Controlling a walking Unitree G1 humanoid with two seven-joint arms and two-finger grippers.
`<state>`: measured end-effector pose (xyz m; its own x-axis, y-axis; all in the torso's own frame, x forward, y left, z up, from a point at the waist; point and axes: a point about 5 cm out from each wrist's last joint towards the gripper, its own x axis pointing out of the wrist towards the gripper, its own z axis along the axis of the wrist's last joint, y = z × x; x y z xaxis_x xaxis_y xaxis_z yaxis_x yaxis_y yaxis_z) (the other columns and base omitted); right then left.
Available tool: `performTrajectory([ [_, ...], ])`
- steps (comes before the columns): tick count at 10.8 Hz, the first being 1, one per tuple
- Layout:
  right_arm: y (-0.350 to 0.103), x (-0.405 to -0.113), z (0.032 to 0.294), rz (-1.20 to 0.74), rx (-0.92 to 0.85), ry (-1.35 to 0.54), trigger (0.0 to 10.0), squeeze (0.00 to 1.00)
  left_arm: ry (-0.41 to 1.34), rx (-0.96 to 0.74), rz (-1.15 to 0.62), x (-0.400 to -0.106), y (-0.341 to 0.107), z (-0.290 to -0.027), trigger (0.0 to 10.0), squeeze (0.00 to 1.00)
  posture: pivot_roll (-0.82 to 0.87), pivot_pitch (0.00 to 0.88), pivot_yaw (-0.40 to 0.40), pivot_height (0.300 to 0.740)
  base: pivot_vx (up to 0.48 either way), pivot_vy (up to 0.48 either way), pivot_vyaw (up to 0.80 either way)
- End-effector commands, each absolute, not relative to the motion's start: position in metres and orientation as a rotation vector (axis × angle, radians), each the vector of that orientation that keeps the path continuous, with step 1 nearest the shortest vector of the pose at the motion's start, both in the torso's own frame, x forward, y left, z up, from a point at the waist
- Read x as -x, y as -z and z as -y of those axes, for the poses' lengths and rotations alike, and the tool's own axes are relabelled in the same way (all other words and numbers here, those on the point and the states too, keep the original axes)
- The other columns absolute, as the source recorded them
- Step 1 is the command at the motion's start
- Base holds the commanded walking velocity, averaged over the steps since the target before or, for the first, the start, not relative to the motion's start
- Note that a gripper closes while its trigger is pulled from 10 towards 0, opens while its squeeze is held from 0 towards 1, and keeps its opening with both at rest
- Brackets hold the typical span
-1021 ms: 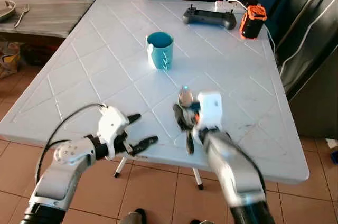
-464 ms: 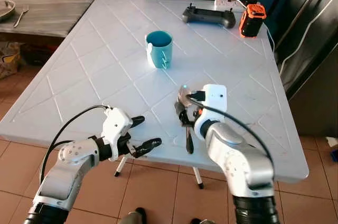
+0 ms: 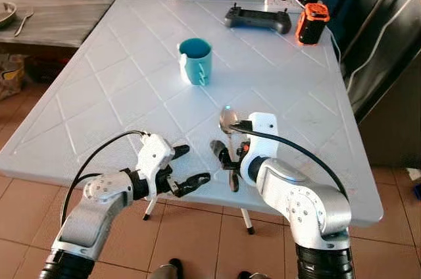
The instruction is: Setting the table
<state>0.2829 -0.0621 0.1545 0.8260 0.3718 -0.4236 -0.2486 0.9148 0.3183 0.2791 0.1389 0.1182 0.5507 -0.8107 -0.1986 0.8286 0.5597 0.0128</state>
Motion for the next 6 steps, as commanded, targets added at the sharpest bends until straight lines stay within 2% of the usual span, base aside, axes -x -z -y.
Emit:
performTrajectory([
  [1,-0.116,-0.266,0.051,-0.65,-0.3,-0.333,7.0,0.0,0.975,-0.119,-0.183,-0.279,-0.118,-0.137,10.0,0.0,0.12,0.194,0.026,0.74,0.0,0.0,0.0],
  [2,-0.111,-0.267,0.051,-0.664,-0.296,-0.329,0.0,0.0,0.975,-0.119,-0.183,-0.279,-0.118,-0.136,10.0,0.0,0.12,0.194,0.026,0.74,0.0,0.0,0.0],
  [6,-0.08,-0.274,0.062,-0.706,-0.141,-0.271,0.0,0.0,0.89,-0.167,-0.178,-0.286,-0.118,-0.148,10.0,0.0,0.14,0.186,0.02,0.74,0.0,0.0,0.0],
])
